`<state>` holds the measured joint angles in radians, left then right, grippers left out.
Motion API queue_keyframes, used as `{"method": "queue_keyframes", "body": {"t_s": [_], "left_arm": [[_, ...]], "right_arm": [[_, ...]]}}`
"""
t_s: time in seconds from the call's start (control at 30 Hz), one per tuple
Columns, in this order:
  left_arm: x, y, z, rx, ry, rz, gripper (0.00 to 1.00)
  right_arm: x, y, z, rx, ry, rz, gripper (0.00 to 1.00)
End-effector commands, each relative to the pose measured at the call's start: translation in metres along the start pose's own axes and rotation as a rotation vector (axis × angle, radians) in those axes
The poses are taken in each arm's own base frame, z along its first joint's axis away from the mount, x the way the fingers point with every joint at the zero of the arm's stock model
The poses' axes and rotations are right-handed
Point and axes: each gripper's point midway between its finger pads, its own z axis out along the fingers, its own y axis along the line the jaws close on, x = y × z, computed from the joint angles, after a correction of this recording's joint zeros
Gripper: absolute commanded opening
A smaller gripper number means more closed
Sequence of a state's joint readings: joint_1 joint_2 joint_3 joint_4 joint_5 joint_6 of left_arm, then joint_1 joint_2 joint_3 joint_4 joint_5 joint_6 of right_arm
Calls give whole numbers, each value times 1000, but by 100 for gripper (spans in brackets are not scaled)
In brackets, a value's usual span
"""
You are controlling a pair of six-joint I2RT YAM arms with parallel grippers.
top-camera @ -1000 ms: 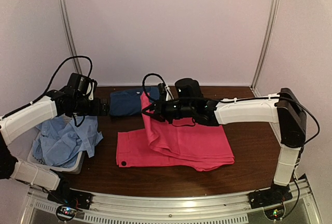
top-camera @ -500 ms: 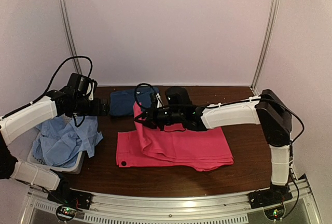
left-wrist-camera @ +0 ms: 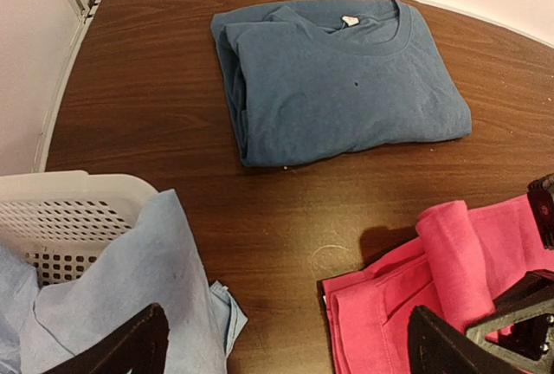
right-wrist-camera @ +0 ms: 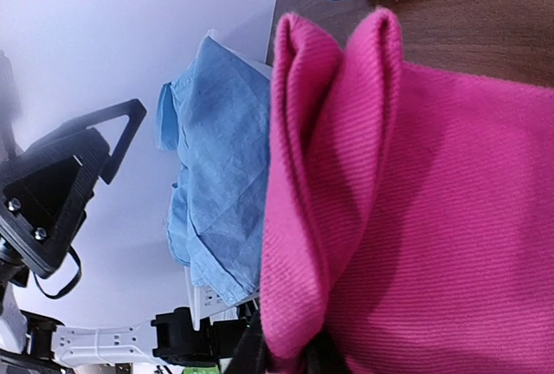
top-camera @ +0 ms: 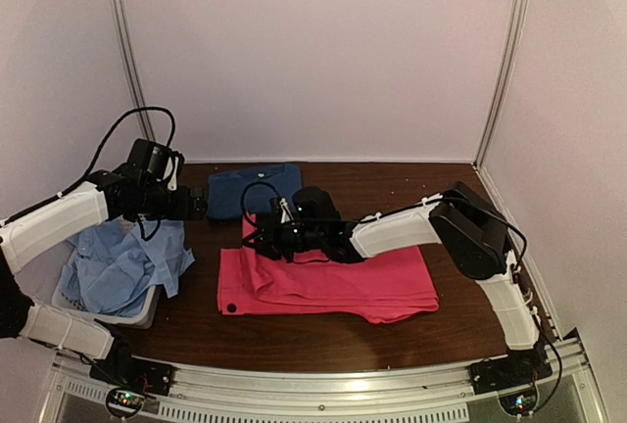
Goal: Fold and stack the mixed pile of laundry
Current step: Fold the rectangle-folded trousers at the center of the board.
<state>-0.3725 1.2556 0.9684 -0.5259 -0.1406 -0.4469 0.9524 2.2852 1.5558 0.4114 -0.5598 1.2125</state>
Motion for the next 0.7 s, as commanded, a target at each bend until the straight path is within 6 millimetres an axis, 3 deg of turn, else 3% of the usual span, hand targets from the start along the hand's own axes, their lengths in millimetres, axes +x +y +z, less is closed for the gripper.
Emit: {"method": "queue_keyframes", "body": {"t_s": [0.0,0.17,0.27,0.33,0.4,0.5,0.57,0.67], "left_arm": [[-1,2,3,-2,-5,4,98],[0,-3,2,31,-2,-1,97],[-1,-16,0,106,-4,22,98],[-1,-40,-5,238,-9,71,98],[4,-70,-13,367,-15,145,98],[20,-114,-19,465,-2,256,98],[38,-143,-16,521,44,301,95],[67,-167,-3,583,127,293,89]], "right_arm": [[3,40,9,-165,29,-21,25],[6,73,-7,-243,53,-95,64],[0,86,-29,-244,36,-152,67],[-10,78,-55,-217,1,-168,62],[-21,65,-86,-162,-45,-188,59],[-35,20,-138,18,-125,-223,58],[-39,-14,-174,128,-160,-226,57],[-37,-54,-223,230,-208,-188,53]]}}
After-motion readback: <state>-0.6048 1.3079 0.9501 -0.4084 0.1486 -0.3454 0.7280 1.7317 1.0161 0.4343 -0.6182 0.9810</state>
